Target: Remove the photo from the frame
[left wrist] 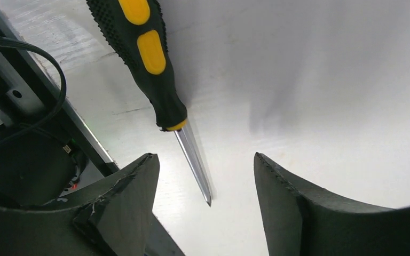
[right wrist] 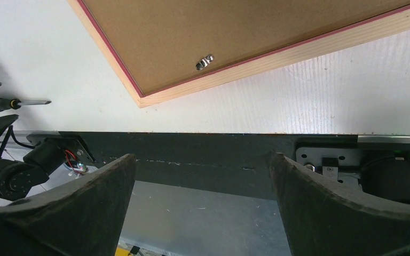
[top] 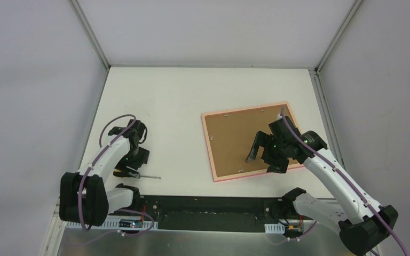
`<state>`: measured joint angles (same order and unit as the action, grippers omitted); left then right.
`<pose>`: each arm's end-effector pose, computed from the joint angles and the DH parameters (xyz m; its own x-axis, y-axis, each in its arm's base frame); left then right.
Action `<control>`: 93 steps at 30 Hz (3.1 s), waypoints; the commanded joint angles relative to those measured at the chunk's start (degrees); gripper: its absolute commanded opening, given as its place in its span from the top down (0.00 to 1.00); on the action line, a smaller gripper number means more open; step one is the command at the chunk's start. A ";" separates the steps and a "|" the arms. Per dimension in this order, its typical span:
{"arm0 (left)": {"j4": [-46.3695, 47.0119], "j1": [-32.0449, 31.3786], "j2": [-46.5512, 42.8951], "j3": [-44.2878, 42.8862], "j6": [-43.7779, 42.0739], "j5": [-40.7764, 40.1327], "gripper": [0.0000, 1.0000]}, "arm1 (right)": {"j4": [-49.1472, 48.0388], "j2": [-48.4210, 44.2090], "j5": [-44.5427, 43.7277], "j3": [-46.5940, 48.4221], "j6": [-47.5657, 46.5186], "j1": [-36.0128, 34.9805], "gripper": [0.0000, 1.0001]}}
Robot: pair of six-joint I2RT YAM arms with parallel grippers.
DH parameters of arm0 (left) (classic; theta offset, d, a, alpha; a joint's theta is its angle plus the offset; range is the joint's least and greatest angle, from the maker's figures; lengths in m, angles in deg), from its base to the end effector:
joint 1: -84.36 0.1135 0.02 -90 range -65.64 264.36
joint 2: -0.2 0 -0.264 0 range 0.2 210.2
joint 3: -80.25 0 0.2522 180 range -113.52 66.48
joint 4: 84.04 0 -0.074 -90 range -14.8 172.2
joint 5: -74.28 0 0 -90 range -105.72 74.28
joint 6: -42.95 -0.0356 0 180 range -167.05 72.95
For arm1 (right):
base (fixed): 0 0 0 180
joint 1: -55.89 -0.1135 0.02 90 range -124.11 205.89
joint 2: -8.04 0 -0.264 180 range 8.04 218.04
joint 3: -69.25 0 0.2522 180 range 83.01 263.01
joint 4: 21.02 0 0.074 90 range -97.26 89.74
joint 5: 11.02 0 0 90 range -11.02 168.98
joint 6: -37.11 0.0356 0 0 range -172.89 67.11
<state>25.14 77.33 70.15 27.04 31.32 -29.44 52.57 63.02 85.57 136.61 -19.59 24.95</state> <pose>0.1753 -0.0131 0.1804 -0.3065 -0.9209 -0.2407 -0.9493 0.3144 0.0061 0.1416 0.0896 0.2879 -0.9347 0.0756 -0.3473 -0.0538 0.9358 0.3485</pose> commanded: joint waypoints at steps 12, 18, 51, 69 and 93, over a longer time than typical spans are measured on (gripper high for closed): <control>4.80 -17.11 -6.88 -17.92 -20.30 12.23 0.28 | 0.20 0.30 -1.39 0.44 -2.62 0.00 0.01; 23.92 -33.18 5.35 -17.06 -18.59 21.97 0.28 | 1.18 -1.60 -4.68 2.19 -3.36 -0.07 0.01; 38.34 -46.77 27.38 -20.43 -5.15 24.19 1.00 | 1.06 -14.49 -14.38 -8.59 10.13 7.57 0.02; 38.34 -46.55 19.45 -23.16 14.44 26.44 1.00 | -5.62 -9.06 6.55 -12.71 7.20 29.21 0.01; 38.31 -46.27 23.77 -29.98 15.24 34.18 1.00 | -43.02 1.93 26.35 -24.70 10.11 45.64 0.23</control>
<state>59.04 30.45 93.89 1.65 44.39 1.08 17.49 64.11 108.00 112.33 -9.41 69.91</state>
